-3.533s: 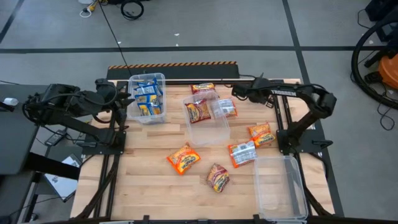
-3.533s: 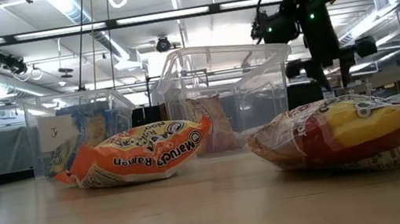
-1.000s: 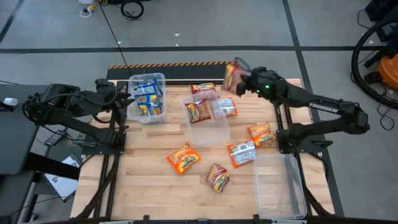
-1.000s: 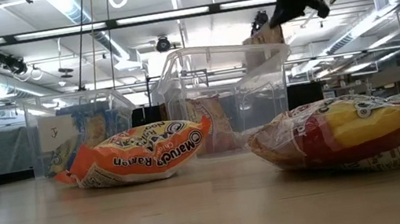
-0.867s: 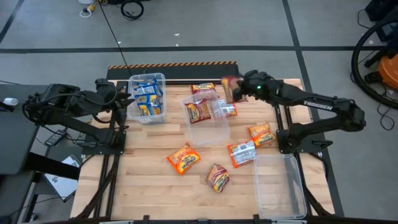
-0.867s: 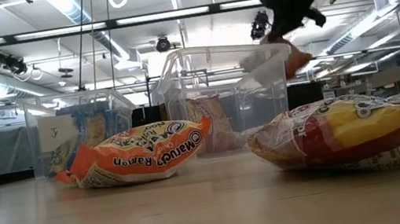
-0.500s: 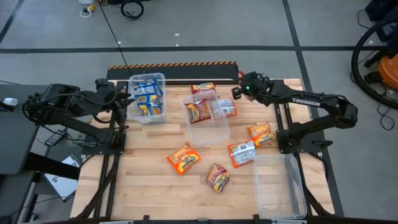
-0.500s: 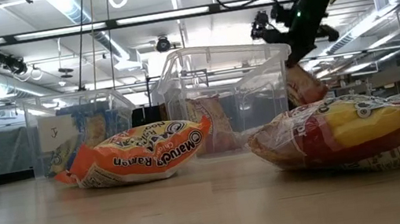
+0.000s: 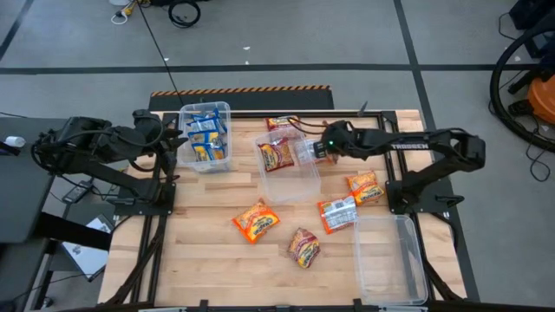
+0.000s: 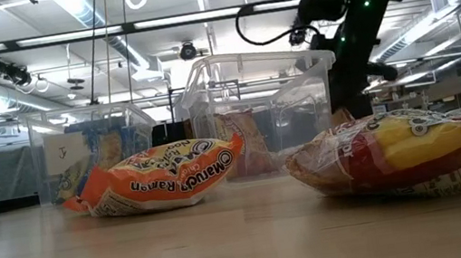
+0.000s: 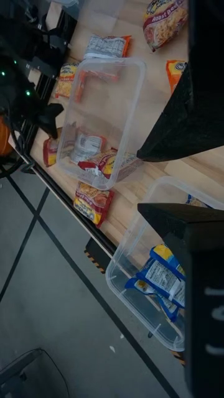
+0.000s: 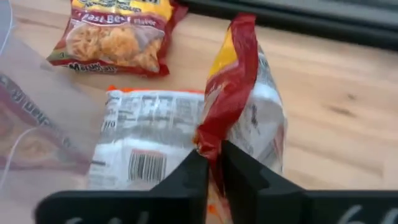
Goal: Sort Maruchan noodles
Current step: Put the red noodle pack into the middle transparent bin
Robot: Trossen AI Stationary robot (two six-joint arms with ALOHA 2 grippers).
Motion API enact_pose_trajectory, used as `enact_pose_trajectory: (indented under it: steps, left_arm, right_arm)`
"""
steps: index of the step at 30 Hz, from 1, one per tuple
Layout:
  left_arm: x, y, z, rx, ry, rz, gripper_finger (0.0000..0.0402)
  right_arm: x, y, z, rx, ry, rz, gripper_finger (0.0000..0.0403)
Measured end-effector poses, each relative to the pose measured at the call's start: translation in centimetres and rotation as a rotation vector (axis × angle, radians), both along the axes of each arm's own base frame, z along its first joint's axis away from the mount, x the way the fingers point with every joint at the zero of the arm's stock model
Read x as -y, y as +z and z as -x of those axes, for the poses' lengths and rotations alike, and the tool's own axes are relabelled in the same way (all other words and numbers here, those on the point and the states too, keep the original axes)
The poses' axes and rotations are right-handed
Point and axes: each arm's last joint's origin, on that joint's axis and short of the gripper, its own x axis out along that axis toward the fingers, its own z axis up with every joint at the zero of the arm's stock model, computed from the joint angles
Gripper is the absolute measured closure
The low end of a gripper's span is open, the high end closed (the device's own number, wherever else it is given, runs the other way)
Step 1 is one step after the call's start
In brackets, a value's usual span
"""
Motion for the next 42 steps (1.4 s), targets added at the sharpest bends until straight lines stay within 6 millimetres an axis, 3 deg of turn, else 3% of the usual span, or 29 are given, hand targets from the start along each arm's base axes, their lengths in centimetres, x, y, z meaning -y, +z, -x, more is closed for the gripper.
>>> enact_pose_trajectory:
  steps: [8, 16, 20, 24, 32, 37, 42]
  left_arm:
    - [0.0, 0.0, 0.0, 0.0, 0.0, 0.0, 0.0278]
    - [0.0, 0.0, 0.0, 0.0, 0.0, 0.0, 0.0278]
    - [0.0, 0.0, 0.0, 0.0, 0.0, 0.0, 0.0278]
    - [0.0, 0.0, 0.0, 0.0, 0.0, 0.0, 0.0278]
    - [0.0, 0.0, 0.0, 0.0, 0.0, 0.0, 0.0278]
    - [0.0, 0.0, 0.0, 0.0, 0.0, 0.0, 0.0278]
    - [0.0, 0.0, 0.0, 0.0, 0.0, 0.0, 0.0278]
  right_arm:
    - [-0.8, 2.0, 1.1, 0.121, 0.014, -0.086, 0.026]
    - [0.7, 2.3, 0.9, 0.105, 0.071, 0.033, 0.0184]
    - [1.6, 2.5, 0.6, 0.01, 0.017, 0.154, 0.0172]
    - [3.1, 2.3, 0.0, -0.028, -0.024, 0.161, 0.018]
    - [5.7, -1.7, 0.3, -0.048, -0.187, -0.109, 0.0224]
    - [5.1, -2.3, -0.3, -0.062, -0.16, -0.122, 0.0281]
    - [4.2, -0.8, -0.2, -0.042, -0.15, -0.059, 0.0354]
